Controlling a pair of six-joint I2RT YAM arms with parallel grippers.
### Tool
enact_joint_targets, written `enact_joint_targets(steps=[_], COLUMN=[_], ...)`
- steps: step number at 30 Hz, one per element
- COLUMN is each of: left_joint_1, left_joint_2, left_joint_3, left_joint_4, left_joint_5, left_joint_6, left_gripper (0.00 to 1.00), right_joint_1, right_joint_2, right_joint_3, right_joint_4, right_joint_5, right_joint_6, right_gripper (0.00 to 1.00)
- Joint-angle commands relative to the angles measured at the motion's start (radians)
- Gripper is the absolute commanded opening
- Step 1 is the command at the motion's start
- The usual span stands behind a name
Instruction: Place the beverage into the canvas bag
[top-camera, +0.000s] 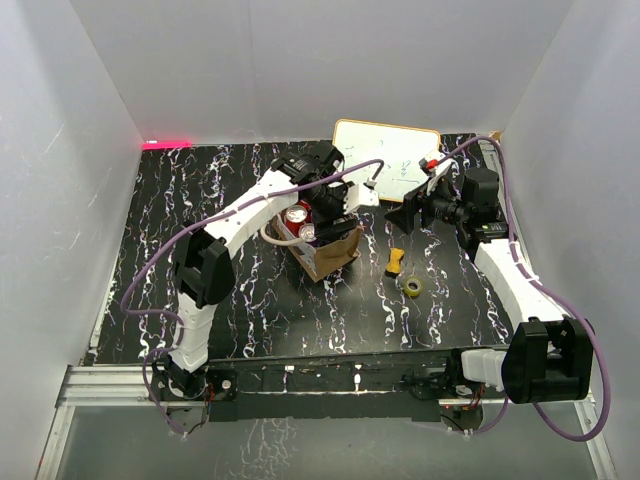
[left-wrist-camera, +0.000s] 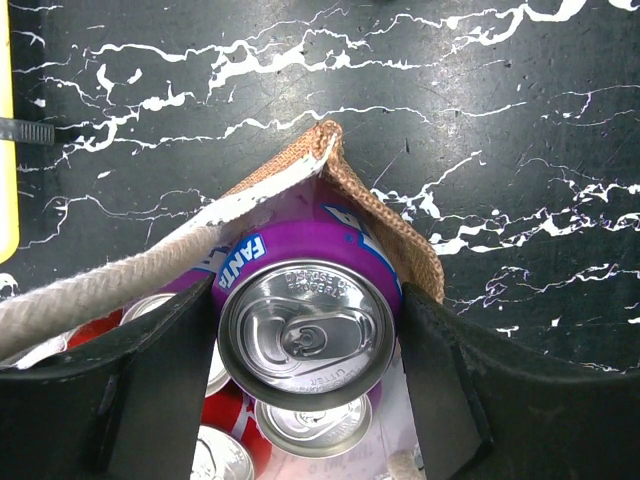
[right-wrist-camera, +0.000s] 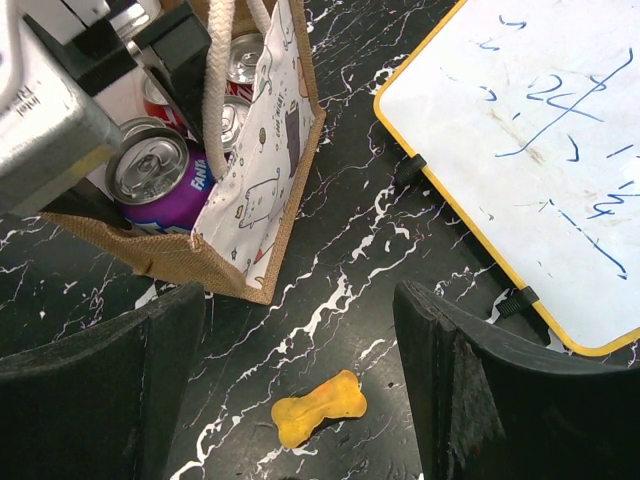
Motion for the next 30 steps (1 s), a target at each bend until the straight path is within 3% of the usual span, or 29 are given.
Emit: enact_joint_targets(steps=[1,15,25,30], left_joint_1=[-0.015,-0.016,-0.016,-0.015], left_joint_2=[0.021,0.060,0.096,0.082], left_joint_3=[0.046,0.059,0.047,0.010], left_joint_4=[-0.111,-0.181,-0.174,-0.123], left_joint_5=[0.086,0.105,0.072,0.063], left_joint_6=[0.062,0.159,0.117,0.037], left_gripper=[0.08,0.17,0.27,0.37], right_joint_1=[-0.006,-0.006,-0.005,-0.005], right_joint_2=[-0.004,-0.003,-0.003,-0.001], right_joint_3=[0.002,-0.001,0.000,0.000], right_joint_4=[0.041,0.042,0.043,0.040], right_joint_5=[-0.009,-0.012,-0.012,-0.012], right_joint_6=[-0.002,-0.004,-0.005,-0.007], right_gripper=[0.79,0.79,0.79,0.79])
